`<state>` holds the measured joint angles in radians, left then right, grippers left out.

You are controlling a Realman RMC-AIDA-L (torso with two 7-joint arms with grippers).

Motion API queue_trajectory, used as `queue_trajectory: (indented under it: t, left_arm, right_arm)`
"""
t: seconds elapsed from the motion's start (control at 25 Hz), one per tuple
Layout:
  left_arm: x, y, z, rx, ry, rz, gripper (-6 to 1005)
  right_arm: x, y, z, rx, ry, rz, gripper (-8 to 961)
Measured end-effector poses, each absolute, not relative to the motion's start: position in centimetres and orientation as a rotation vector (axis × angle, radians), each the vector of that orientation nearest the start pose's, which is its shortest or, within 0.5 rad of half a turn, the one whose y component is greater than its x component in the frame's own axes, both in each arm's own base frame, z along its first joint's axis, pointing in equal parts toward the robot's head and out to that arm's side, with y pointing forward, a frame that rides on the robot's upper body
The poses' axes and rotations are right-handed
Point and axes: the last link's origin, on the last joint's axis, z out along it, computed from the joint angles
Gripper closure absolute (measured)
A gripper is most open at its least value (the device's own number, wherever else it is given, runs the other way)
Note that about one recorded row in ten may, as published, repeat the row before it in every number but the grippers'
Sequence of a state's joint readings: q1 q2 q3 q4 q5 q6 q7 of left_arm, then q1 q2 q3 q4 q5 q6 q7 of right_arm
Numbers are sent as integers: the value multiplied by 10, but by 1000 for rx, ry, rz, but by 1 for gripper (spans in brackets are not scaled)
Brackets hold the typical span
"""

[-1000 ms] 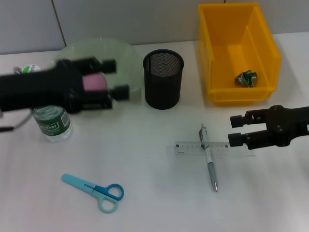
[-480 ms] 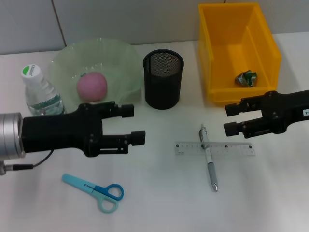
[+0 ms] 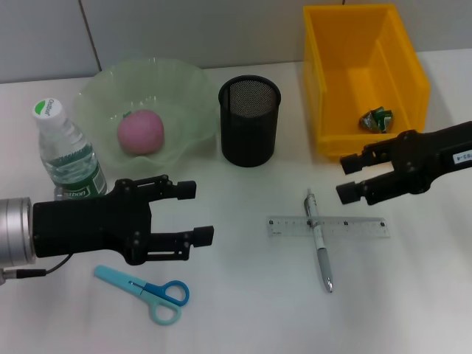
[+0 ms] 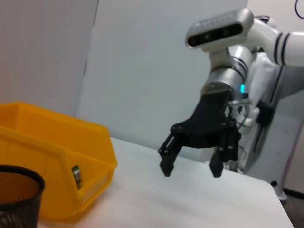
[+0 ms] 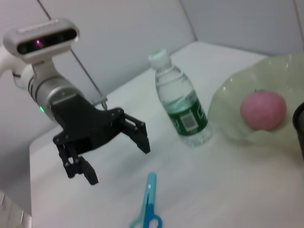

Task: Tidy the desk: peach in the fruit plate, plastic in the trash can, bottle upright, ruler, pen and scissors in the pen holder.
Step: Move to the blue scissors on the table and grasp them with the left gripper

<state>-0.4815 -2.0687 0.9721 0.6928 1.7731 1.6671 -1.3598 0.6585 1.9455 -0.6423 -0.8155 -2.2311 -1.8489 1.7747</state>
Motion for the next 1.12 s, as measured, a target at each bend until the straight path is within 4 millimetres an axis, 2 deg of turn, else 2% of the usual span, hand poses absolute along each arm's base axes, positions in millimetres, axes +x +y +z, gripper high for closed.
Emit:
queue_trajectory:
  t: [0.16, 0.24, 0.28, 0.32, 0.56, 0.68, 0.8, 0.88, 1.04, 1.08, 1.12]
  left_arm:
    - [-224, 308, -8, -2966, -366, -793, 185]
    - [-216, 311, -5, -3010, -299, -703, 185]
    - [-205, 316, -1, -3053, -199, -589, 185]
    - [-205, 316, -1, -3053, -199, -589, 186]
    - [-172, 324, 13, -3073, 201, -303, 187]
    - [-155, 327, 21, -3038, 400, -104, 187]
    - [-148, 328, 23, -3028, 486, -1, 186]
    - [-141, 331, 23, -3008, 587, 151, 186]
    - [-133, 332, 15, -2997, 712, 380, 186]
    - [-130, 332, 9, -2992, 754, 485, 186]
    - [-130, 332, 9, -2992, 754, 485, 186]
  right_arm:
    - [241, 347, 65, -2942, 859, 360, 184]
    - [244, 348, 62, -2924, 881, 340, 184]
    - [246, 348, 61, -2909, 915, 336, 184]
    - [246, 348, 61, -2909, 915, 336, 184]
    - [245, 346, 61, -2896, 986, 387, 185]
    - [245, 345, 59, -2891, 1020, 406, 185]
    - [245, 345, 55, -2878, 1071, 426, 185]
    - [245, 346, 54, -2875, 1106, 431, 185]
    - [244, 347, 53, -2872, 1141, 439, 185]
    - [244, 347, 53, -2868, 1143, 441, 185]
    - [245, 348, 53, -2861, 1145, 445, 185]
